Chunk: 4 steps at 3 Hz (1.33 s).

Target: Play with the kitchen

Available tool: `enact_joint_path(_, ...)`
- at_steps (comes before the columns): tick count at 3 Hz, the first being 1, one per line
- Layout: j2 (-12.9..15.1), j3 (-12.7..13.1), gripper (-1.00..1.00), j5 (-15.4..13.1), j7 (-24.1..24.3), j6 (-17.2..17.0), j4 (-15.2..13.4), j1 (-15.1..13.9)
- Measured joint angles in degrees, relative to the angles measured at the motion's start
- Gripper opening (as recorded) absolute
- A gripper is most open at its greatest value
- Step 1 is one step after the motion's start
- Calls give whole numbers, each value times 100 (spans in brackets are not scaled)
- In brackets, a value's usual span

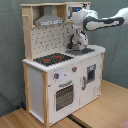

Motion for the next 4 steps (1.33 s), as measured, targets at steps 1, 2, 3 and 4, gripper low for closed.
enact_joint_path(1, -293, 483, -100, -14, 161, -12, 91, 3)
enact_joint_path(2, -311, 940, -100, -266, 286, 204, 90, 28)
enact_joint_path(3, -270, 1081, -100, -500, 315, 671, 15, 297)
enact_joint_path(4, -65, 1070, -100, -729, 400, 1065, -144, 572)
